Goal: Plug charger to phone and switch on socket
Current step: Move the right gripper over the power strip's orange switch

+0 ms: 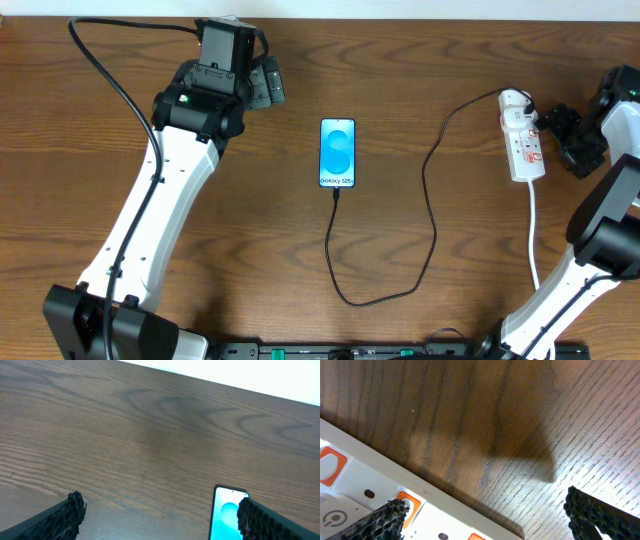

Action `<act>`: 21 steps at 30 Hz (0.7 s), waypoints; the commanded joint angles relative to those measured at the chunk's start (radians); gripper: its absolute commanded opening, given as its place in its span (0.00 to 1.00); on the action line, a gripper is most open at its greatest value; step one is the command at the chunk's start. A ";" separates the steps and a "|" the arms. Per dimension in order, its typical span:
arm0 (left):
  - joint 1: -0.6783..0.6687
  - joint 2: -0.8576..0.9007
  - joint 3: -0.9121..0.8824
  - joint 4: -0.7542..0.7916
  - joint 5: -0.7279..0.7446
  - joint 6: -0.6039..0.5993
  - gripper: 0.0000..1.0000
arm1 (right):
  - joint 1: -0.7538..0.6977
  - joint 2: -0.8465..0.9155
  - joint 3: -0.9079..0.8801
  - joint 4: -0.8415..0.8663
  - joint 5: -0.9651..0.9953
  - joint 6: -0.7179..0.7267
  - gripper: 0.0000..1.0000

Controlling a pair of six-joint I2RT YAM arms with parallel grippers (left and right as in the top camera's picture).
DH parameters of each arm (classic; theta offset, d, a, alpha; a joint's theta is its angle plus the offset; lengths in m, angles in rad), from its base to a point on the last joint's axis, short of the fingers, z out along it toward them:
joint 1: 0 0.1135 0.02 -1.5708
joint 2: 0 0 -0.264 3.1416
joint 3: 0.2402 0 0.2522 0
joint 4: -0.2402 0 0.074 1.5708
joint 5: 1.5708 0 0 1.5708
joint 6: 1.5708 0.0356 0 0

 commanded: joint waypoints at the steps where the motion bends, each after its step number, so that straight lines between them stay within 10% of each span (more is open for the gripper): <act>1: 0.003 0.004 0.001 -0.001 -0.016 0.013 0.99 | 0.002 0.012 0.012 -0.003 -0.003 0.015 0.99; 21: 0.003 0.004 0.001 -0.001 -0.016 0.013 0.99 | 0.013 0.027 0.006 -0.008 -0.028 0.014 0.99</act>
